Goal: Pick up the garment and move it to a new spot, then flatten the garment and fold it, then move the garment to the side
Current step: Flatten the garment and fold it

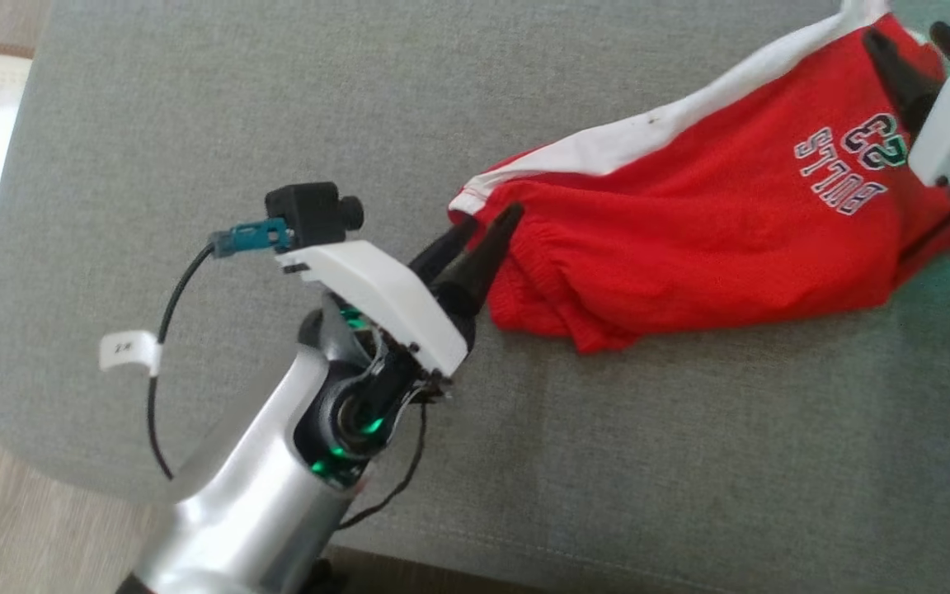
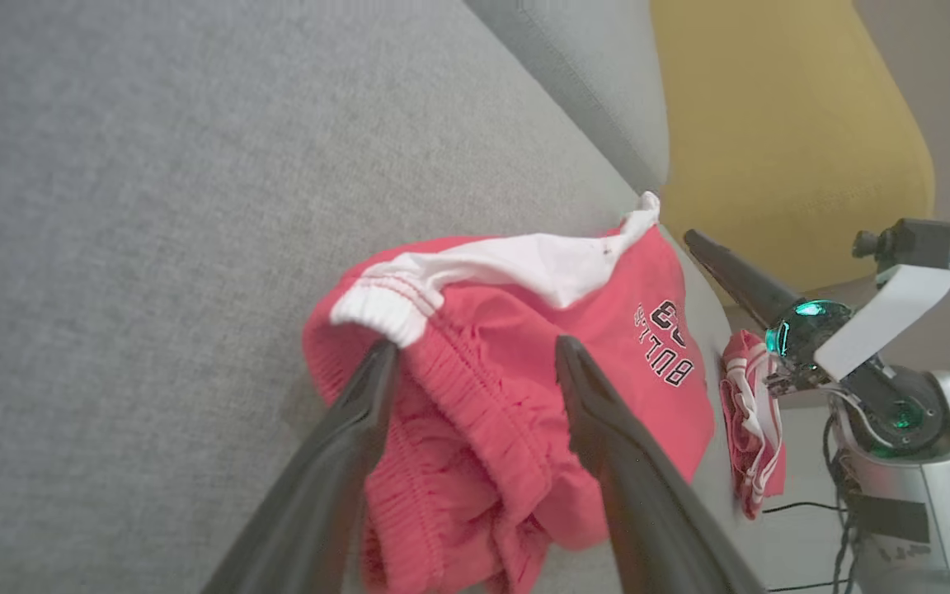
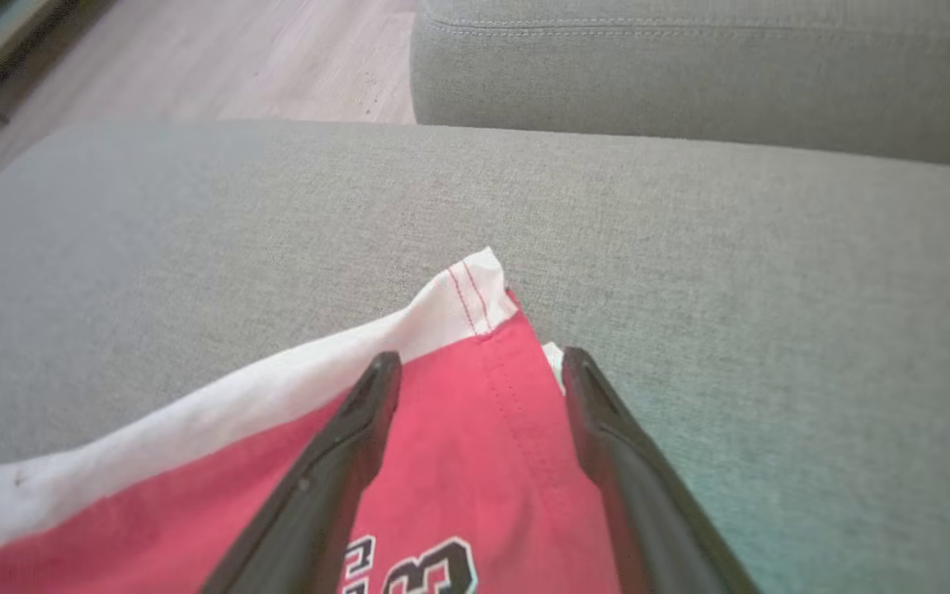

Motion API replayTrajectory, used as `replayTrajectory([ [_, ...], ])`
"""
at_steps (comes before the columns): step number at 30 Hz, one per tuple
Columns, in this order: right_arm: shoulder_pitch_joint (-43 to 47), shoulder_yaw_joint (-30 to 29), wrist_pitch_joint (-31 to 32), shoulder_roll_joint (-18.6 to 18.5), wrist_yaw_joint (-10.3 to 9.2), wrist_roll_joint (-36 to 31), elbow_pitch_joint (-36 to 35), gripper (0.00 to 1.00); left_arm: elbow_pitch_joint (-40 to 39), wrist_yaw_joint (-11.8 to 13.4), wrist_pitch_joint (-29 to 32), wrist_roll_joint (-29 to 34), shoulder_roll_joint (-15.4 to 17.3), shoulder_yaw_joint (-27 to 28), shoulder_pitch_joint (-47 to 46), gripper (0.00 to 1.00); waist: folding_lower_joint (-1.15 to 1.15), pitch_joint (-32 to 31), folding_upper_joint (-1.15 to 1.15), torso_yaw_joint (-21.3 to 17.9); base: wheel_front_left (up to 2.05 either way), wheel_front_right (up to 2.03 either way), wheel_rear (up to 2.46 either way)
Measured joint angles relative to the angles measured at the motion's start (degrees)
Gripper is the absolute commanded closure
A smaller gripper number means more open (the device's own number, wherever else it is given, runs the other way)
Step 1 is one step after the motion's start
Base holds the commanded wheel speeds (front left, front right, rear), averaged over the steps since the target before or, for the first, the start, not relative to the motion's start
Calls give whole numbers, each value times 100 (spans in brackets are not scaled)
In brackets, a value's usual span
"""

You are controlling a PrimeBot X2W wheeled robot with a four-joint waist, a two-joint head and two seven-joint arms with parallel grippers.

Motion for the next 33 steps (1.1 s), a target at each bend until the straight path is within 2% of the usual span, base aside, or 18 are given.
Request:
replayTrajectory([
  [5, 228, 559, 211, -656, 0, -41, -269, 0, -313, -22, -442, 1016, 614, -414, 63, 0, 0, -167, 0, -101, 0, 0, 0],
  [8, 465, 554, 247, -738, 0, -38, -271, 0, -554, 252, -923, 1670, 846, -549, 313, 0, 0, -242, 0, -136, 0, 0, 0],
  [10, 543, 556, 342, -734, 0, -47, -238, 0, -650, 528, -1504, 2226, 877, -592, 559, 0, 0, -245, 0, -111, 0, 0, 0],
  [11, 543, 552, 378, -731, 0, -77, -214, 0, -668, 573, -1688, 2331, 867, -605, 606, 0, 0, -238, 0, -89, 0, 0, 0],
  [14, 543, 533, 501, -715, 0, -237, -74, 0, -620, 630, -2131, 2693, 809, -738, 626, 0, 0, -200, 0, -15, 0, 0, 0],
  [20, 555, 467, 724, -631, 0, -323, 189, 0, -463, 605, -2415, 3150, 535, -757, 622, 0, 0, -171, 0, 125, 0, 0, 0],
  [21, 553, 453, 756, -614, 0, -255, 190, 67, -410, 563, -2418, 3253, 499, -746, 622, 0, 0, -184, 0, 138, 0, 0, 0],
  [22, 558, 396, 743, -552, 0, -175, 203, 100, -347, 560, -2418, 3318, 450, -724, 626, 0, 0, -206, 0, 144, 0, 0, 0],
  [28, 1022, 13, 387, 29, 0, 369, 216, 100, -333, 364, -2420, 3949, 354, -381, 1000, 0, 0, -487, 0, 37, 0, 0, 0],
  [33, 1604, -641, -5, 151, 0, 553, 209, 100, -334, 305, -2419, 4149, 345, 75, 1777, 0, 0, -863, 0, -190, 0, 0, 0],
])
